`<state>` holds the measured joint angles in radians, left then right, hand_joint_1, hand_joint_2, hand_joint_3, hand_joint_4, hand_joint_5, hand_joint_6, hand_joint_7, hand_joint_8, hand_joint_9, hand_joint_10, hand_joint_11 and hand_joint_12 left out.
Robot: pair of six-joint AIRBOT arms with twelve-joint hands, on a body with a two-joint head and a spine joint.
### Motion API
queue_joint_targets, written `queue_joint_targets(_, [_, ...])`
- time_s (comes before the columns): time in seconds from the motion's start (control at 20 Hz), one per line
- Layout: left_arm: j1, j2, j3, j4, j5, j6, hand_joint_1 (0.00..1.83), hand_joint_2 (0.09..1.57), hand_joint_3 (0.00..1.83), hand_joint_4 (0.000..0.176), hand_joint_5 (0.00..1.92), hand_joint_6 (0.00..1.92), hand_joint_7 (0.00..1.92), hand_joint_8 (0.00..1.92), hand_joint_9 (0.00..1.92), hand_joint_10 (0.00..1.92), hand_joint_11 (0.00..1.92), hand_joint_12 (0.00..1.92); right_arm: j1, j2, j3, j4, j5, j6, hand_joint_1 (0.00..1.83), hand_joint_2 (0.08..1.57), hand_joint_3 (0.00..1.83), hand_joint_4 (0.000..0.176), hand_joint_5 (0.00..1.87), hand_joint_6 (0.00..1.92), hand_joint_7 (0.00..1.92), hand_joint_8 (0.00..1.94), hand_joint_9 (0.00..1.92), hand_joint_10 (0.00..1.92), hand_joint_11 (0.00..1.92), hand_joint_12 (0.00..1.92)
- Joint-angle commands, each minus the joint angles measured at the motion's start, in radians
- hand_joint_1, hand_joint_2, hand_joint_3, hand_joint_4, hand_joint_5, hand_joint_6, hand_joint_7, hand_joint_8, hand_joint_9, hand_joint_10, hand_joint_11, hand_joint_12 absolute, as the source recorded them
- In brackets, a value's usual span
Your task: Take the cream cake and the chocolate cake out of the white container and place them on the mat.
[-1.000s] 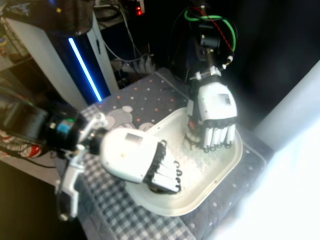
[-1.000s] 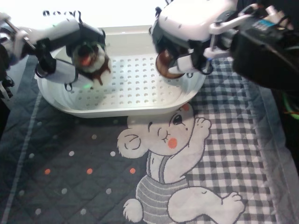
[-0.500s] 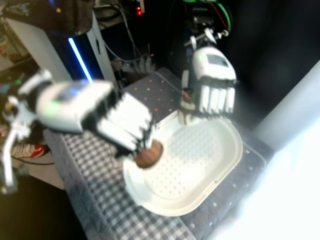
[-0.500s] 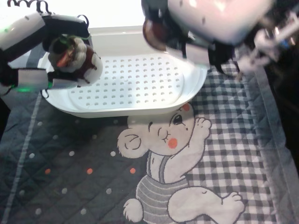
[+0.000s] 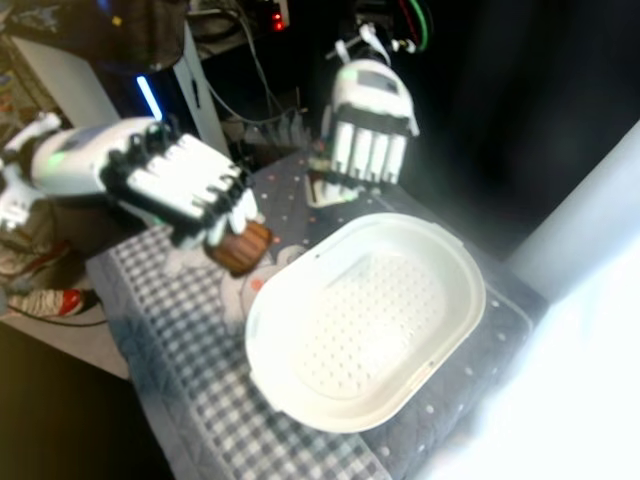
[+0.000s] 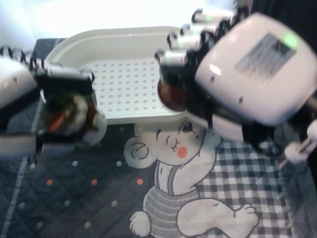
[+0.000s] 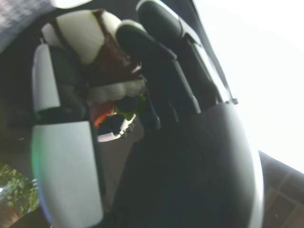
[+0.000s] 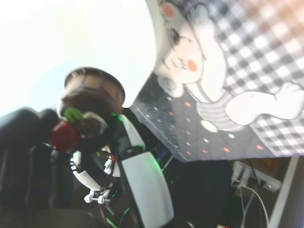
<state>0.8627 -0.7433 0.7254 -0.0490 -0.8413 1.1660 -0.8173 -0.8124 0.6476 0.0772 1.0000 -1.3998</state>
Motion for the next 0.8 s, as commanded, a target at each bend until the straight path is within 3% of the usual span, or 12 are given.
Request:
queue_joint_targets(0.0, [0.004,0.003,-0.018,0.018,-0.125,-0.004,1.14,1.27,0.0,0.0,0.62,1.44,0.76,1.41,0.71,1.13,0.59,1.5,-0.009,0.006,-0.023,-0.023,0.155,-0.005,1.37,1.15,0.0,0.0,0.88,0.99,1.0,1.1,0.7,1.47,0.44,1.81])
queue_joint_targets(0.1, [0.032,0.001,-0.043,0.04,-0.108,-0.032,1.15,1.26,0.0,0.0,0.66,1.34,0.79,1.44,0.71,1.15,0.54,1.55,-0.051,0.005,-0.048,-0.011,0.158,-0.003,1.29,1.14,0.0,0.0,0.95,0.88,0.97,1.26,0.68,1.53,0.45,1.89])
queue_joint_targets(0.15, [0.05,-0.007,-0.049,0.047,-0.099,-0.061,1.33,1.24,0.0,0.0,0.66,1.29,0.77,1.33,0.72,1.56,0.56,1.58,-0.08,0.005,-0.057,-0.003,0.158,0.012,1.26,1.13,0.0,0.0,0.95,0.92,1.0,1.18,0.68,1.47,0.45,1.86])
queue_joint_targets(0.2, [0.07,-0.019,-0.05,0.048,-0.089,-0.089,1.2,1.25,0.0,0.0,0.66,1.33,0.81,1.39,0.71,1.34,0.54,1.59,-0.108,0.0,-0.058,0.006,0.157,0.049,1.25,1.12,0.0,0.0,0.97,0.92,1.02,1.11,0.7,1.43,0.47,1.87])
queue_joint_targets(0.3, [0.099,-0.044,-0.046,0.045,-0.061,-0.123,1.16,1.25,0.0,0.0,0.65,1.37,0.83,1.36,0.73,1.17,0.51,1.6,-0.161,-0.015,-0.058,0.029,0.156,0.099,1.24,1.12,0.0,0.0,0.94,0.99,1.02,1.07,0.68,1.41,0.47,1.91])
queue_joint_targets(0.35, [0.106,-0.057,-0.04,0.044,-0.047,-0.142,1.16,1.25,0.0,0.0,0.65,1.37,0.83,1.36,0.73,1.17,0.51,1.6,-0.175,-0.022,-0.058,0.031,0.153,0.124,1.24,1.12,0.0,0.0,0.94,0.99,1.02,1.07,0.68,1.41,0.47,1.91])
queue_joint_targets(0.4, [0.114,-0.072,-0.032,0.044,-0.036,-0.162,1.14,1.26,0.0,0.0,0.66,1.41,0.78,1.38,0.71,1.11,0.49,1.61,-0.187,-0.028,-0.058,0.032,0.143,0.142,1.25,1.12,0.0,0.0,0.96,0.9,0.98,1.2,0.68,1.61,0.55,1.92])
queue_joint_targets(0.55, [0.14,-0.109,-0.004,0.027,-0.013,-0.197,1.14,1.27,0.0,0.0,0.62,1.41,0.77,1.42,0.69,1.14,0.5,1.61,-0.199,-0.051,-0.049,0.036,0.087,0.17,1.25,1.14,0.0,0.0,0.93,0.94,0.96,1.23,0.62,1.63,0.5,1.92])
queue_joint_targets(0.6, [0.148,-0.116,0.005,0.018,-0.008,-0.205,0.94,1.32,0.0,0.016,0.6,1.53,0.61,1.03,0.52,1.14,0.31,1.64,-0.202,-0.057,-0.04,0.048,0.077,0.182,1.15,1.19,0.0,0.0,0.83,1.19,0.81,1.04,0.57,1.45,0.4,1.86])
queue_joint_targets(0.65, [0.154,-0.122,0.013,0.012,-0.004,-0.217,0.76,1.23,0.0,0.0,0.37,0.98,0.48,0.81,0.35,1.13,0.15,1.63,-0.206,-0.06,-0.036,0.057,0.076,0.19,1.02,1.18,0.0,0.0,0.57,0.74,0.64,0.74,0.48,1.11,0.27,1.68])
queue_joint_targets(0.7, [0.157,-0.123,0.017,0.009,-0.002,-0.222,0.65,1.15,0.0,0.003,0.27,0.67,0.37,0.6,0.22,1.0,0.03,1.55,-0.209,-0.061,-0.033,0.063,0.076,0.194,0.92,1.15,0.0,0.0,0.45,0.38,0.49,0.43,0.35,0.78,0.09,1.56])
queue_joint_targets(0.75, [0.159,-0.123,0.019,0.004,-0.001,-0.223,0.61,1.1,0.0,0.037,0.25,0.48,0.33,0.44,0.16,0.92,0.01,1.48,-0.212,-0.061,-0.031,0.071,0.076,0.195,0.85,1.13,0.0,0.0,0.44,0.18,0.45,0.25,0.3,0.62,0.02,1.51])
